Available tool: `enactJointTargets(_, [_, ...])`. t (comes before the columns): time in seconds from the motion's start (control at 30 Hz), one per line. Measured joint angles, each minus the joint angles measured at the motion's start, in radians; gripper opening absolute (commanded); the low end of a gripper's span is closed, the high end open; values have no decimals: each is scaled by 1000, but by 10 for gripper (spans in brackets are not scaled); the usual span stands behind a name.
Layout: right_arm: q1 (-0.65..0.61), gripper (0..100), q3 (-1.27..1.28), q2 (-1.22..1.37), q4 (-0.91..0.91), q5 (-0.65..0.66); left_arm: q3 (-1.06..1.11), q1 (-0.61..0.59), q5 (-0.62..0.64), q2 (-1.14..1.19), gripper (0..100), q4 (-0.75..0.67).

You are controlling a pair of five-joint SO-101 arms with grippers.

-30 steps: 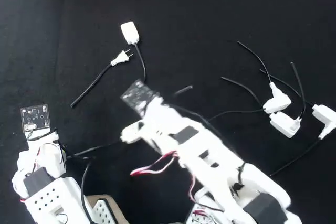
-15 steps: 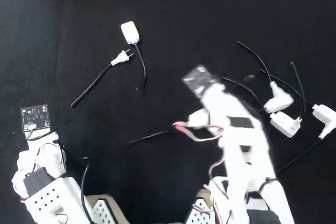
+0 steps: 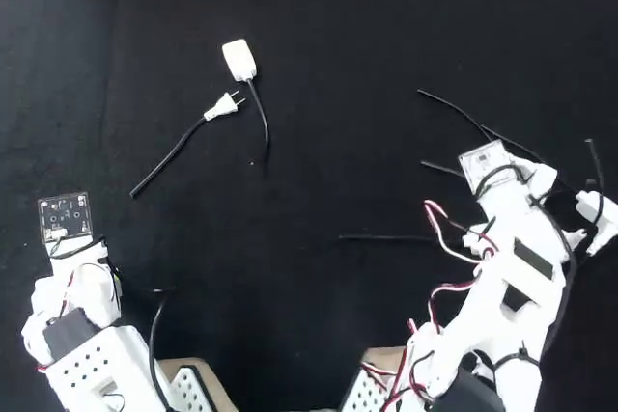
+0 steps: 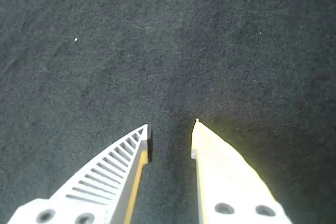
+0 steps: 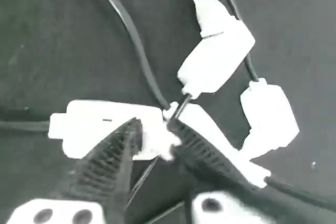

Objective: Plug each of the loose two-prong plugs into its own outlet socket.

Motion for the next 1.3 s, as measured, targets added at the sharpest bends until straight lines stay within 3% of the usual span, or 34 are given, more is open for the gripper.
enactJointTargets(0.1, [0, 446, 3, -2, 41, 0, -5, 35, 0, 0, 145, 9])
enactJointTargets(0.23, [-58, 417, -9, -29, 169, 0, -133, 92, 54, 0, 146, 98])
enactJointTargets(0.5, [-130, 136, -149, -236, 663, -138, -479, 236, 196, 97, 231, 175])
enactJointTargets(0.7, [-130, 23, -164, -459, 990, -103, -717, 281, 265, 477, 235, 95])
enactJointTargets(0.8, [-178, 14, -164, -559, 1152, -74, -878, 359, 307, 729, 236, 77])
enactJointTargets(0.93, [-255, 12, -155, -640, 1160, -118, -1099, 499, 397, 1034, 237, 72])
enactJointTargets(1.07, [-370, 12, -97, -638, 1053, -216, -1341, 614, 480, 1323, 283, 68])
enactJointTargets(1.3, [-606, 12, -63, -443, 786, -465, -1758, 689, 614, 1817, 297, 69])
